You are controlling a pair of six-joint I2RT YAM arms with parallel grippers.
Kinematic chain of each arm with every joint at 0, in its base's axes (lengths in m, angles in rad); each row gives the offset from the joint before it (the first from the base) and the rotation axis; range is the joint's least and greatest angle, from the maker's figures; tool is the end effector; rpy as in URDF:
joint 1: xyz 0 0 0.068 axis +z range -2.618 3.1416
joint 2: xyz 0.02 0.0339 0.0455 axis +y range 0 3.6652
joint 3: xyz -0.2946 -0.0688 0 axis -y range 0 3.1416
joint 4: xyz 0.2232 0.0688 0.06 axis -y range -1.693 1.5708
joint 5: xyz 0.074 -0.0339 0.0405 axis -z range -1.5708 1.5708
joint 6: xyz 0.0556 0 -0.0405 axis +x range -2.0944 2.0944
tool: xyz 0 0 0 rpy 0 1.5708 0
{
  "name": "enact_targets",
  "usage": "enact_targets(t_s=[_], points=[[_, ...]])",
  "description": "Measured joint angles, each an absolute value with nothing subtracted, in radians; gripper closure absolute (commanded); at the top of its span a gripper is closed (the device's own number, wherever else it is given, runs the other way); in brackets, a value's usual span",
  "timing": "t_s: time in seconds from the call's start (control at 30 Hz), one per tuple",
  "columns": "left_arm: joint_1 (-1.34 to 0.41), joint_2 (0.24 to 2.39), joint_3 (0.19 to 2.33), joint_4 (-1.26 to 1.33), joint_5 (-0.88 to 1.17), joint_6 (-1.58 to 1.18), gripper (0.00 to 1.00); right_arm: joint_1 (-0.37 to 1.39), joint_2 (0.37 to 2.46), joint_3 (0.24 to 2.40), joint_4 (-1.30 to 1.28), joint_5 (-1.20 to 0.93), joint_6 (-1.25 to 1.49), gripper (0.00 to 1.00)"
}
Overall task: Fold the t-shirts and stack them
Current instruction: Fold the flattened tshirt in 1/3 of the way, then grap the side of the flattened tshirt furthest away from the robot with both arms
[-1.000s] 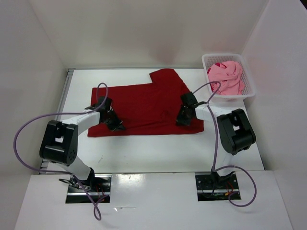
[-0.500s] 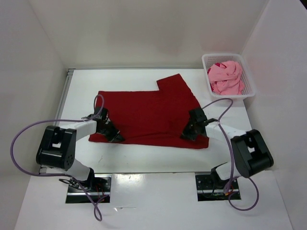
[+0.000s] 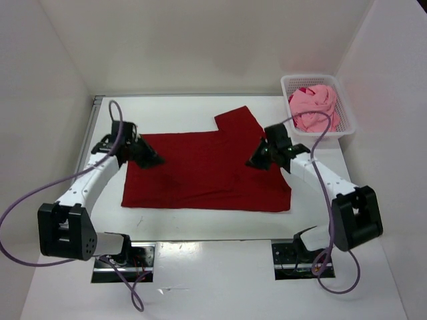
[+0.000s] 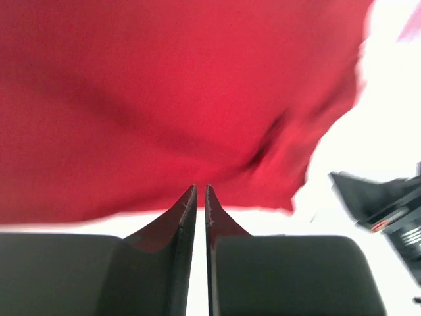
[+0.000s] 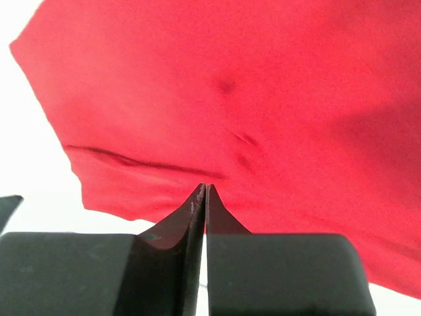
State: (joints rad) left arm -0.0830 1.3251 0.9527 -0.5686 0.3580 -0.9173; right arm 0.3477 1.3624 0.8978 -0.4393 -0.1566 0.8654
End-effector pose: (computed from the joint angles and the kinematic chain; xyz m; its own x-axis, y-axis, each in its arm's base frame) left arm 0.2498 -0.0403 0.2720 -0.7146 -0.6867 -0.1332 -0.4672 0.6103 -0.6398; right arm 0.2464 0.0985 0.2541 -0.8042 0.5084 -0.3077 0.2854 0.7846 0.5504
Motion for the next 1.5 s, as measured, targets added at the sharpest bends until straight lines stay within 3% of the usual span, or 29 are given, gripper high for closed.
enact_targets(t_s=[0.13,0.3,0.47,0.87,1.0,1.2,1.5], points=[[-0.023,1.364,1.102,-0.458,0.273,-0.903,0.88,0.341,1.483,1.06,-0.398,-0.197,0.824,1.0],[0.082,1.632,1.228,-0.391,0.163,-0.884,0.7,0.34,1.6,1.188,-0.385,-0.226,0.775,0.95],[0.153,1.853,1.31,-0.39,0.057,-0.868,0.58,0.34,1.683,1.258,-0.361,-0.264,0.725,0.92],[0.167,2.105,1.621,-0.398,-0.119,-0.823,0.57,0.34,1.712,1.259,-0.357,-0.298,0.644,0.88],[0.166,2.172,1.65,-0.423,-0.16,-0.791,0.57,0.34,1.722,1.259,-0.353,-0.305,0.63,0.88],[0.164,2.184,1.677,-0.427,-0.174,-0.76,0.48,0.34,1.754,1.259,-0.351,-0.324,0.626,0.87],[0.156,2.21,1.696,-0.425,-0.162,-0.736,0.53,0.34,1.766,1.259,-0.339,-0.334,0.626,0.85]])
